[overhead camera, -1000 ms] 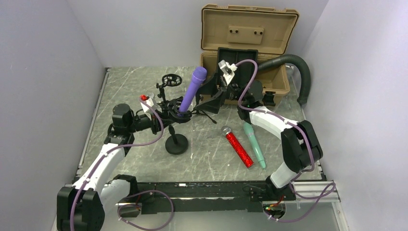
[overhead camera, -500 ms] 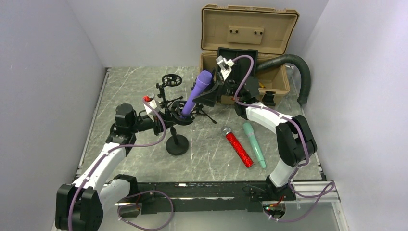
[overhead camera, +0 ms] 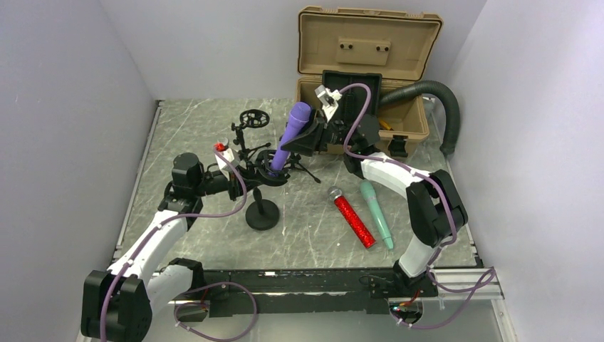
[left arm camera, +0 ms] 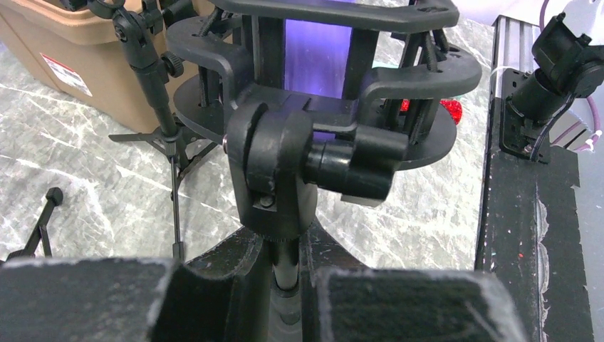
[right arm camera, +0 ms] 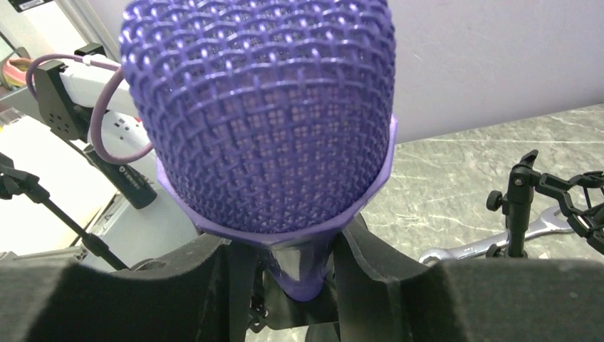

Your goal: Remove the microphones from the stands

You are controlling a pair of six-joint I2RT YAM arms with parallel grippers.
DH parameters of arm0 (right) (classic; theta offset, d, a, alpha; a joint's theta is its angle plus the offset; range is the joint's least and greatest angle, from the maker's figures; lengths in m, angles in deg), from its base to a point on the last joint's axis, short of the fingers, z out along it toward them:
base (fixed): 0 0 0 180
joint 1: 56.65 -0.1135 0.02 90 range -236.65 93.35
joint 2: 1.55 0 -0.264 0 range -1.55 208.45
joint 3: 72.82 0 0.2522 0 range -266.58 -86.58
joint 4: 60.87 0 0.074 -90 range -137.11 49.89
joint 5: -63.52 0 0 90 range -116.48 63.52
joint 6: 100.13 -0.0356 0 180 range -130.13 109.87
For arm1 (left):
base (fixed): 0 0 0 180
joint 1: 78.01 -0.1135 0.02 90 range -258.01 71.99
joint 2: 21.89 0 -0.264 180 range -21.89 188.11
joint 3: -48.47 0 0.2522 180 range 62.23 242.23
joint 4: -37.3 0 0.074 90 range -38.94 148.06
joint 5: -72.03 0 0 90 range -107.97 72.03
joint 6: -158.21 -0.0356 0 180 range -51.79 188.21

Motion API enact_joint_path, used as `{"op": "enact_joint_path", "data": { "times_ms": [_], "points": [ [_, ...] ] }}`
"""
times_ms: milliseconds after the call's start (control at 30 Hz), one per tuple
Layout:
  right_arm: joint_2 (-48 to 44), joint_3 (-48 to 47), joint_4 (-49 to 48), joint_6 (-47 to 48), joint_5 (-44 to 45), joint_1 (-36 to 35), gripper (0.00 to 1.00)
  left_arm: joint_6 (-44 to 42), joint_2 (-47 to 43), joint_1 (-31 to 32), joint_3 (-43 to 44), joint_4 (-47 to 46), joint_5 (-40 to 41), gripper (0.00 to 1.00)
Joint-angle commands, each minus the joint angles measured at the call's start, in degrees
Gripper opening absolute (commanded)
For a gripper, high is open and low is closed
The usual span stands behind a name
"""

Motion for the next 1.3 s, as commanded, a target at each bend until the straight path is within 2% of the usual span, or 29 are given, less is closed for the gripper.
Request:
{"op": "enact_joint_path", "data": {
  "times_ms": [0,167,633,867,933,1000,1067,1167,1267],
  "points": [
    [-0.4,-1.4,-3.0,-0.6,0.4,-0.3,0.24,-2.4,-0.2,0.2,2.3,-2.7,-0.1,0.0],
    [-2.7,-0.8,-2.0,-0.5,0.8,1.0,0.0,-2.7,-0.9,0.1,1.5,-2.6,0.9,0.0],
    [-11.1,-1.1,-2.6,-4.2,-0.9,6.7,0.0,-2.8,0.7,0.1,1.6,-2.5,2.4,0.0],
    [-15.6,-2.3,3.8,-2.3,-2.9,9.5,0.0,-3.2,0.0,0.1,1.5,-2.2,4.0,0.0],
    [-17.6,-2.5,10.5,1.4,-4.1,10.4,0.0,-3.1,-0.3,0.1,1.7,-2.1,4.6,0.0],
    [-20.8,-2.2,20.7,10.0,-4.7,11.1,0.0,-3.4,-0.9,0.1,2.0,-1.3,5.5,0.0],
    [-23.7,-2.5,37.6,24.0,-3.6,11.5,0.0,-4.1,-1.6,0.1,2.2,-0.6,6.4,0.0],
    [-29.1,-5.2,69.9,47.5,4.1,11.2,0.0,-5.1,-2.2,0.1,2.6,-0.2,7.1,0.0],
    [-34.3,-2.4,81.0,58.3,11.3,11.2,0.0,-5.2,-1.9,0.1,3.4,0.7,7.1,0.0]
  ]
}}
